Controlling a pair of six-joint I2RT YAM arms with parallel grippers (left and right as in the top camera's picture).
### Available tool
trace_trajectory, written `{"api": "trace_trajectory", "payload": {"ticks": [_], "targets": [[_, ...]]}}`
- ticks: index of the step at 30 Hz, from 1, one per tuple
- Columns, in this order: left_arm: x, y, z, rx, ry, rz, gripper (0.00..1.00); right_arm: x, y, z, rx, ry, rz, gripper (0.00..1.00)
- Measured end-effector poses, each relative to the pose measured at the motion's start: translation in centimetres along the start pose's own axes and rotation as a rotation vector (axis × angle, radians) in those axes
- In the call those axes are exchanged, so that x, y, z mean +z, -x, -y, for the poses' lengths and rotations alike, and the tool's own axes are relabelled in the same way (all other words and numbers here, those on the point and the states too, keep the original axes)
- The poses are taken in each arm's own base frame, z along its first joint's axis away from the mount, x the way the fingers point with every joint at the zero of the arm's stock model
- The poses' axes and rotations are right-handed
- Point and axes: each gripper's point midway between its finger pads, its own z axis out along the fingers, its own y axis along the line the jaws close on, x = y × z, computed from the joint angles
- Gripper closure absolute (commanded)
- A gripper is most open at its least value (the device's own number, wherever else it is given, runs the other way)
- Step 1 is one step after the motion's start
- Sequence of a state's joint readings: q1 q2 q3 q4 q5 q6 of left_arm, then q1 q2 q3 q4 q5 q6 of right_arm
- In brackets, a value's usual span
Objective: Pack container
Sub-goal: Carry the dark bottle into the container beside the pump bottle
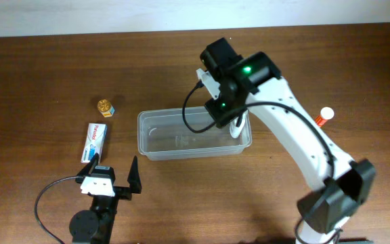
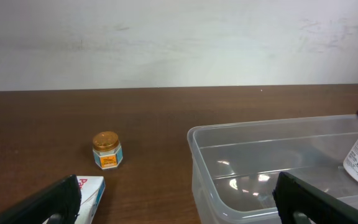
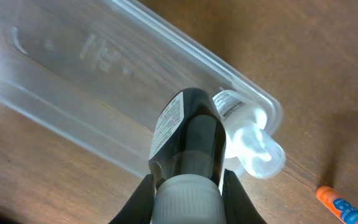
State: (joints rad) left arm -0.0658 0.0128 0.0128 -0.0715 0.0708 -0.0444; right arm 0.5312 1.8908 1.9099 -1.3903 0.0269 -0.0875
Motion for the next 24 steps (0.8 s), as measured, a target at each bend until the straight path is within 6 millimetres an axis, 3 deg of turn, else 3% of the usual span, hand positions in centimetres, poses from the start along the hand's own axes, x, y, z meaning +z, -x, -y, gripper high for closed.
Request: {"api": "trace_trajectory", "payload": {"ticks": [7, 16, 24], "targets": [[0.0, 0.0, 0.0, 0.0, 0.0, 0.0, 0.01, 3.2, -0.1, -0.1, -0.035, 0.009, -0.081, 0.83], [0.0, 0.0, 0.0, 0.0, 0.0, 0.0, 0.0, 4.2, 0.2, 0.0, -0.116, 0.011, -0.074, 0.83], [0.0, 0.0, 0.0, 0.0, 0.0, 0.0, 0.01, 6.4, -0.4, 1.2, -0.086, 0.019, -0.084, 0.83]]}}
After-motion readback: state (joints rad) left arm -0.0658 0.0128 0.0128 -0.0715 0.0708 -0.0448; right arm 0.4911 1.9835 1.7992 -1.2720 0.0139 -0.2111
